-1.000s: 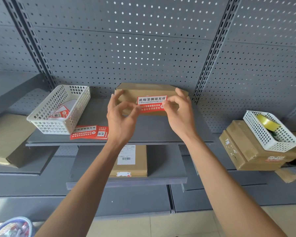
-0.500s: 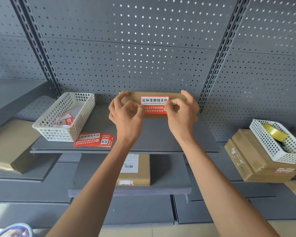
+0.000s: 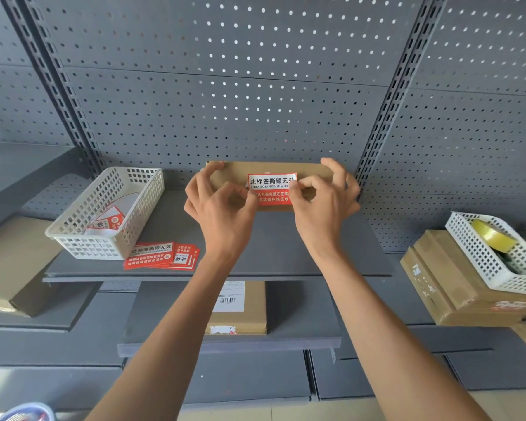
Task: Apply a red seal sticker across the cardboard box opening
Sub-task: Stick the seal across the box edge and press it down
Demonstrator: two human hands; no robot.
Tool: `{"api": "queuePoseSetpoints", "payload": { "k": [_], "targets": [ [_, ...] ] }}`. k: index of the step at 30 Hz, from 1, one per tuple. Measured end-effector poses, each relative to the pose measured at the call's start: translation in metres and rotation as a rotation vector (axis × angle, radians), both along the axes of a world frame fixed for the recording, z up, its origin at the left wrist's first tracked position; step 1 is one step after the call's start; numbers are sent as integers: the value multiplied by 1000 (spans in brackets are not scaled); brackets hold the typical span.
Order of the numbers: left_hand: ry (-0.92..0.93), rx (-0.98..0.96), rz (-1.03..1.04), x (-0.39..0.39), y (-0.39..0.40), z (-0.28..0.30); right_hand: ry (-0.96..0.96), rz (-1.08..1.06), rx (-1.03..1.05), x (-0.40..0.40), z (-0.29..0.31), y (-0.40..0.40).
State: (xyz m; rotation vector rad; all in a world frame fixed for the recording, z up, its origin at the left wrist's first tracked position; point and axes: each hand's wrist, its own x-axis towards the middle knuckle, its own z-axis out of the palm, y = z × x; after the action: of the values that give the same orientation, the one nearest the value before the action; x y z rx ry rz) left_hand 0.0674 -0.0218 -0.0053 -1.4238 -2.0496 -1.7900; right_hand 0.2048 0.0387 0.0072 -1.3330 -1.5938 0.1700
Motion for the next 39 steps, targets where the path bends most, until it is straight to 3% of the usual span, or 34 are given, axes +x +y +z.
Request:
{"api": "queuePoseSetpoints", "payload": {
  "k": [25, 39],
  "targets": [
    [119, 9, 96, -1, 10, -6, 9, -14, 97, -3, -8, 4],
    [94, -33, 99, 2, 11, -4, 68, 7, 91, -5, -9, 4]
  ]
}}
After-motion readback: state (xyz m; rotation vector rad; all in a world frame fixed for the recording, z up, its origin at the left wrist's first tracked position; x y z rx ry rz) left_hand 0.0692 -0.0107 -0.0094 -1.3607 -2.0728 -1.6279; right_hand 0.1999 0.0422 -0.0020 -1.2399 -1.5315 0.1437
